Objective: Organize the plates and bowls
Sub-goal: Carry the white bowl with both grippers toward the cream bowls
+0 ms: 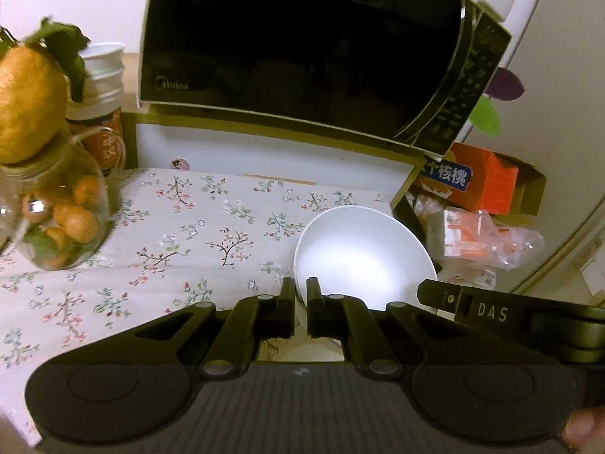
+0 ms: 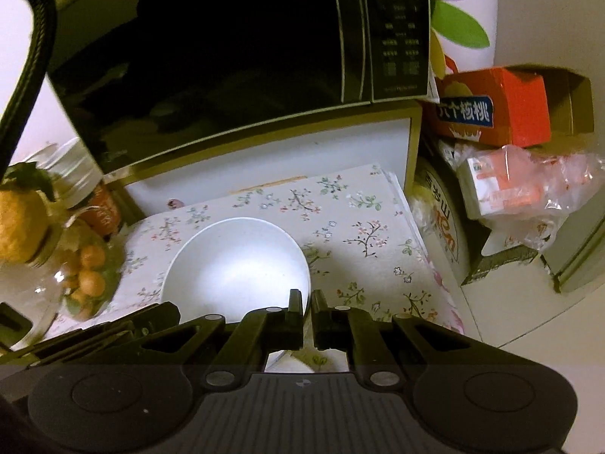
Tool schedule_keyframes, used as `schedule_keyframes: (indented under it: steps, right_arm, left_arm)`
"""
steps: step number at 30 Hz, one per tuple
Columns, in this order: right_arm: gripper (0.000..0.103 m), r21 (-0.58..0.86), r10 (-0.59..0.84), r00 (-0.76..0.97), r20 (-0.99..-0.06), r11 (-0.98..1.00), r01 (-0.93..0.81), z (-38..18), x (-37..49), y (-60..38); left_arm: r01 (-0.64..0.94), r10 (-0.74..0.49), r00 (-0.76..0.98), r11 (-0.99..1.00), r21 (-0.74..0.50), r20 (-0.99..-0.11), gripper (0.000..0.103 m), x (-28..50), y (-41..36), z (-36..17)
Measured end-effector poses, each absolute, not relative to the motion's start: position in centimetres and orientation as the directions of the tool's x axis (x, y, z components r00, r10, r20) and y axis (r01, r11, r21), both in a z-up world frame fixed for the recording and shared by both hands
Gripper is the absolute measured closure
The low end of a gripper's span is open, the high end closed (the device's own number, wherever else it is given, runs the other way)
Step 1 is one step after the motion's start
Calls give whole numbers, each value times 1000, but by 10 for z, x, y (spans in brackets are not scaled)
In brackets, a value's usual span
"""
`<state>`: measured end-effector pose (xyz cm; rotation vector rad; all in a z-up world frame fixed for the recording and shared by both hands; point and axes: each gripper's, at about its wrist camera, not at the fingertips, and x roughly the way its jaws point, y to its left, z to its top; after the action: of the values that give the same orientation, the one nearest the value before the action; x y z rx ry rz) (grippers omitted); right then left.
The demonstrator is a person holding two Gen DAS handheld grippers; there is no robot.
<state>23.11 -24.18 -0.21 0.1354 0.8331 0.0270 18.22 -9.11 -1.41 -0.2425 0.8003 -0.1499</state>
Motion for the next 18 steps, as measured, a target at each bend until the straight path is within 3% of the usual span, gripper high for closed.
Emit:
schedule_keyframes:
  steps: [18]
  right_arm:
    - [96,160,197,691,-696,980,-117,30,131,-232]
  left_arm:
    - [16,-182,708,970,-241,-683,99,78,-87,19]
